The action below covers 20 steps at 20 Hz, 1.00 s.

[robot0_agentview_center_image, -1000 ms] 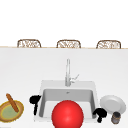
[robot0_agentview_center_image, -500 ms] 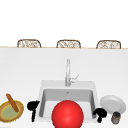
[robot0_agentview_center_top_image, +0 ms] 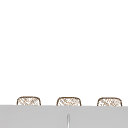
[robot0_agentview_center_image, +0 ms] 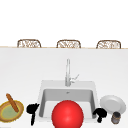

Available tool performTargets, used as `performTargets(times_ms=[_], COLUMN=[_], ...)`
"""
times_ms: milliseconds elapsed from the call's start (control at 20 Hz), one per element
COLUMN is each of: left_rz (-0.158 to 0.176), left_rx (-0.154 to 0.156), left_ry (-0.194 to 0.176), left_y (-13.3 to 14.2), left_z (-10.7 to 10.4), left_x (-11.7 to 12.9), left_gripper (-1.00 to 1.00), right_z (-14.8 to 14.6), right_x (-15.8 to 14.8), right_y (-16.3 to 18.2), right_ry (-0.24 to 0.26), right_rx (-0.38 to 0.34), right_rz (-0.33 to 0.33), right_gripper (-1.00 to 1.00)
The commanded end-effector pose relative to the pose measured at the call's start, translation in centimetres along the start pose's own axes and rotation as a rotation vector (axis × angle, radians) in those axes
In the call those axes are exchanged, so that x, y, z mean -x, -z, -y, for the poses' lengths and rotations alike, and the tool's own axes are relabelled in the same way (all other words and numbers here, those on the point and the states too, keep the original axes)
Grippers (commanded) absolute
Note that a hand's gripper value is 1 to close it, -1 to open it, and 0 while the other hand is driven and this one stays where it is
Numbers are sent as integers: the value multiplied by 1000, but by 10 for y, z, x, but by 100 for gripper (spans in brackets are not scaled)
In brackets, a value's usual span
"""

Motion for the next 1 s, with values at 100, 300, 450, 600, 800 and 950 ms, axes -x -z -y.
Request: performTargets(times_ms=[100,300,450,600,800,950], left_rz=[6,1,-1,-3,-5,-6], left_rx=[12,4,0,-3,-6,-7], left_ry=[10,25,33,38,43,45], left_y=[0,0,0,0,1,1], left_z=[0,0,0,0,0,0], left_x=[0,0,0,1,1,1], left_gripper=[0,0,0,0,0,0], right_z=[-1,2,0,1,0,-1], right_x=[-1,-16,-27,-38,-53,-67], right_y=[0,9,15,23,41,60], right_ry=[-9,-30,-79,-90,-98,-95], right_rx=[-14,-33,-39,-39,-28,-18], right_rz=[-10,-5,2,4,5,-5], right_gripper=[-100,-100,-100,-100,-100,-100])
